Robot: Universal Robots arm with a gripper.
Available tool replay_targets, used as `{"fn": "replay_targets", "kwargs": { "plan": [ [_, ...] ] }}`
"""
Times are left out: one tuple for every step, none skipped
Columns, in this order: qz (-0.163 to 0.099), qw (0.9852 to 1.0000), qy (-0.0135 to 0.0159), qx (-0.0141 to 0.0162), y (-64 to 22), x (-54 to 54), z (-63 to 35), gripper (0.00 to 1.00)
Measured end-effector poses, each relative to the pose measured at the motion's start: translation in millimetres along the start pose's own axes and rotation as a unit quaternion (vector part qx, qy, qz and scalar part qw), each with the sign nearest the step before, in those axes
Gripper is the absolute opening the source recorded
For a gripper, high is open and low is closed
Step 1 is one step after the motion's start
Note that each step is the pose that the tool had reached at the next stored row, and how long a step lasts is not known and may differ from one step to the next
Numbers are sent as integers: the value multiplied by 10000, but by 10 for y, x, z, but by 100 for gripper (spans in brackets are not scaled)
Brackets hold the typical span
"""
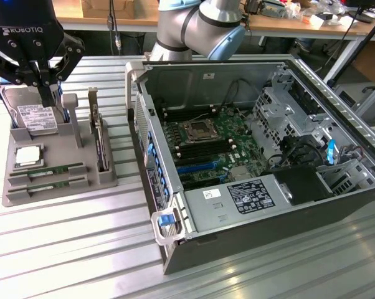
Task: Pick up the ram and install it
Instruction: 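Pick up the ram and move it above insertion slot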
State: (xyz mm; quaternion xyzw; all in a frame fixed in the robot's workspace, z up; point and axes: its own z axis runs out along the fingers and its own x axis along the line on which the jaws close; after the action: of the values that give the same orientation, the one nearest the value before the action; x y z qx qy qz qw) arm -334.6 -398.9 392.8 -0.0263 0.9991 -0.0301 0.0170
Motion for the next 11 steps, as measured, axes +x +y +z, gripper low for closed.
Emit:
{"fn": "replay_targets", "kwargs": {
  "plan": [
    [-6,10000,0,0,0,0,0,11],
    [-15,10000,-1,0,0,0,0,11],
    [-19,10000,-1,-1,0,0,0,11],
    [-22,10000,-1,-1,0,0,0,11],
    [-27,10000,-2,-1,0,0,0,11],
    [-31,10000,-2,-1,0,0,0,11],
    [-35,10000,-2,-1,0,0,0,11],
    [-40,10000,-2,-1,0,0,0,11],
    [-42,10000,-2,-1,0,0,0,11],
    [-44,10000,-2,-1,0,0,0,11],
    [-47,10000,-3,-1,0,0,0,11]
  ]
}}
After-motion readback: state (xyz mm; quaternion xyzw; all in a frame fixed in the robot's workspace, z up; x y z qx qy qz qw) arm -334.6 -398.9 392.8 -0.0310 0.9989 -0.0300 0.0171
